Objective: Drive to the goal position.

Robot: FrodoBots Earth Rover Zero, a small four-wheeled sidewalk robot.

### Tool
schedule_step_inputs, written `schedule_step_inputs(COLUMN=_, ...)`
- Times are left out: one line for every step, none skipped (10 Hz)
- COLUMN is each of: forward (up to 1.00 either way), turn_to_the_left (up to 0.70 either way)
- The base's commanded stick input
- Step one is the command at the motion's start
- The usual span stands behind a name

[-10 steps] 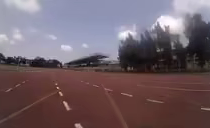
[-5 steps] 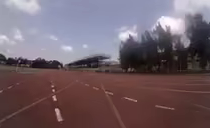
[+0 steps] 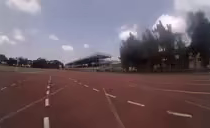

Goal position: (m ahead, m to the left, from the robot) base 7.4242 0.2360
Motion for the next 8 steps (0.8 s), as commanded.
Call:
schedule_step_inputs(forward=0.70, turn_to_the_left=0.00)
schedule_step_inputs(forward=0.70, turn_to_the_left=0.00)
schedule_step_inputs(forward=0.70, turn_to_the_left=0.00)
schedule_step_inputs(forward=0.70, turn_to_the_left=0.00)
schedule_step_inputs(forward=0.70, turn_to_the_left=0.00)
schedule_step_inputs(forward=0.70, turn_to_the_left=0.00)
schedule_step_inputs(forward=0.70, turn_to_the_left=0.00)
schedule_step_inputs(forward=0.70, turn_to_the_left=0.00)
